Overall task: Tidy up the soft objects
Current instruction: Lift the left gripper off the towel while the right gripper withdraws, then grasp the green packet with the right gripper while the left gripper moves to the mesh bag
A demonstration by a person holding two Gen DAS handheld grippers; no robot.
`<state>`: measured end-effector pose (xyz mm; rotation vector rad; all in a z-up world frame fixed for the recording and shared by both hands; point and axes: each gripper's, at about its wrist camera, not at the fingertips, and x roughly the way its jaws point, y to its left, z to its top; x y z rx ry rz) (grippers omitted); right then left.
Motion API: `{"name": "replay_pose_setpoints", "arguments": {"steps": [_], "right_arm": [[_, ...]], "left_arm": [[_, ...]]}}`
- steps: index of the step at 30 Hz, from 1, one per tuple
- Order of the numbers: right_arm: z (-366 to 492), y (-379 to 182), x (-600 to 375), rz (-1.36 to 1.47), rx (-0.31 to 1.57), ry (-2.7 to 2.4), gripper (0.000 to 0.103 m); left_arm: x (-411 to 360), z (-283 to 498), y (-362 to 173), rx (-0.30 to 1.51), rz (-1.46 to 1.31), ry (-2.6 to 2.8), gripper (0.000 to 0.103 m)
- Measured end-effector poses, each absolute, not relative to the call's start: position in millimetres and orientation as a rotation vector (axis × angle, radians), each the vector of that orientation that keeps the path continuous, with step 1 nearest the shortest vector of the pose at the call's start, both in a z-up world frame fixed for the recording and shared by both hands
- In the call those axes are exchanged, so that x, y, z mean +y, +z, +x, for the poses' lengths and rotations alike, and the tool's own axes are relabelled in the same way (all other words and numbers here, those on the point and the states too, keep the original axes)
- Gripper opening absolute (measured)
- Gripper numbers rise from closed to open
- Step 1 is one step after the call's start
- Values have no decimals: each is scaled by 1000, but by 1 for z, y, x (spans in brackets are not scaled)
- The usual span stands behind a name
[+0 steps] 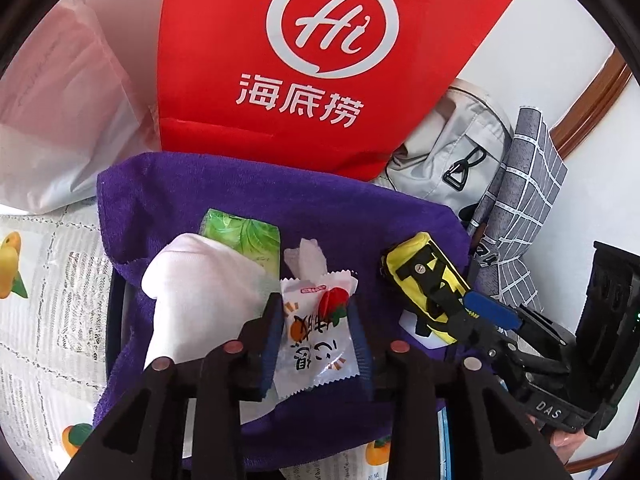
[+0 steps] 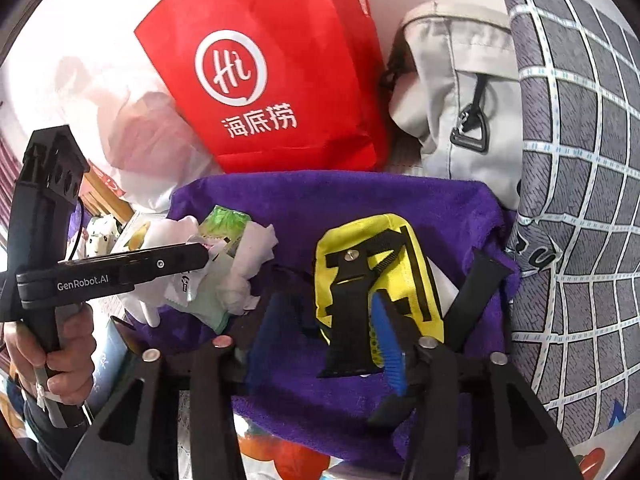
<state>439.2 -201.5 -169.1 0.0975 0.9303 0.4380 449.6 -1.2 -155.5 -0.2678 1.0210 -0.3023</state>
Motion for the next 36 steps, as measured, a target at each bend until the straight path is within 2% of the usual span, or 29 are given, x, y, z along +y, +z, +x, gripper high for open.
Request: {"name": "replay_pose_setpoints", "arguments": {"steps": [5, 7, 10, 22, 31, 36], "right_arm": [[435, -160, -201, 90, 905, 433, 60], [433, -156, -203, 93, 896, 422, 62], [429, -147, -208, 97, 876, 404, 62], [374, -118, -220, 92, 826, 382, 63], [295, -115, -229, 119, 846, 390, 63], [233, -121, -228, 105, 857, 416, 68]], "left_arm": [[-5, 444, -145, 1002, -232, -293, 50], [-6, 442, -140, 994, -220, -280, 52], [-7, 439, -135, 988, -204, -276, 62], [-6, 395, -123, 995, -199, -255, 63], [-6, 313, -93, 945, -155, -255, 63], [0, 270, -88, 929, -170, -257, 63]]}}
